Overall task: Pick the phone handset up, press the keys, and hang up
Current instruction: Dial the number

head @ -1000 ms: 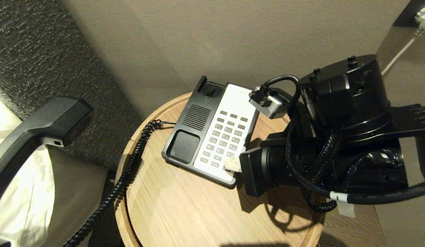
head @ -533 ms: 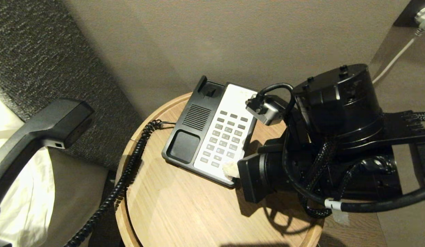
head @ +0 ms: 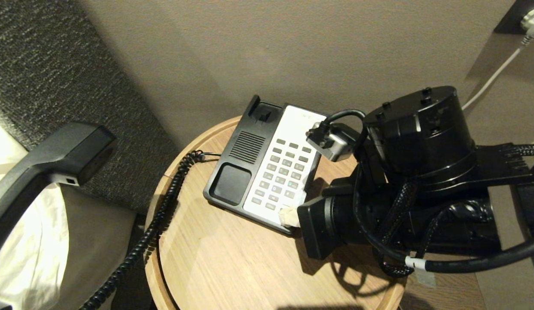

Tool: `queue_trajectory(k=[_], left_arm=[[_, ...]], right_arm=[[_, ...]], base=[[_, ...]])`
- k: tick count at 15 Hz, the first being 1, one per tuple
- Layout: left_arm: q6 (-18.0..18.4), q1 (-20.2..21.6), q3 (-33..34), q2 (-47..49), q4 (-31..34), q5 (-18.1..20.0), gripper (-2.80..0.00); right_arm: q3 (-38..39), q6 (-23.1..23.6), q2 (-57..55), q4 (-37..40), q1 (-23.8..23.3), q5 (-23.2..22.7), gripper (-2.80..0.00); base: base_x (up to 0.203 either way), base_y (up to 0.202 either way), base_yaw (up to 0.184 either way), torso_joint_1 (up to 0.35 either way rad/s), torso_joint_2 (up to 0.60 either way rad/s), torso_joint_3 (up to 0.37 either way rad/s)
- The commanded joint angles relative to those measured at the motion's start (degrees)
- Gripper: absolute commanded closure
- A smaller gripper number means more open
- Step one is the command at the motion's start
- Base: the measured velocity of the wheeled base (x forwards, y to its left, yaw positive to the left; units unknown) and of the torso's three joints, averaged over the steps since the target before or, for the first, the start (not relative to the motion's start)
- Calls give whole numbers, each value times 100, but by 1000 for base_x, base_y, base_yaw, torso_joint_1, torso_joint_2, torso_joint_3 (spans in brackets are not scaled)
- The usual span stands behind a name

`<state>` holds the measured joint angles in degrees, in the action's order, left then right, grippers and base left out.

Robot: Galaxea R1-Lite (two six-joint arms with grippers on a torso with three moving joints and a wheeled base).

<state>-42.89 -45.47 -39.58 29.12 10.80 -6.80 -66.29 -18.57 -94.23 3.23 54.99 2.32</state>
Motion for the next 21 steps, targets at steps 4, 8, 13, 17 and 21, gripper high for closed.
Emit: queue_trajectory(k=[4, 8, 13, 17, 21], left_arm=[[-27, 2, 12, -20, 10, -5, 0], [-27, 3, 12, -35, 10, 3, 0], [-27, 3, 38, -56, 10, 3, 0], [-27, 3, 47, -65, 10, -5, 0], [-27, 3, 38, -73, 10, -5, 0]], right_arm=[[-6, -59, 127, -191, 3, -37, 0], [-6, -41, 168, -182, 3, 6, 0], [166, -26, 133, -182, 3, 14, 0], [196, -24, 54, -191, -15, 14, 0], [204, 0, -2, -191, -40, 14, 0]], base=[[0, 0, 0, 0, 0, 0], [0, 0, 0, 0, 0, 0], [0, 0, 0, 0, 0, 0], [0, 0, 0, 0, 0, 0], [0, 0, 0, 0, 0, 0]])
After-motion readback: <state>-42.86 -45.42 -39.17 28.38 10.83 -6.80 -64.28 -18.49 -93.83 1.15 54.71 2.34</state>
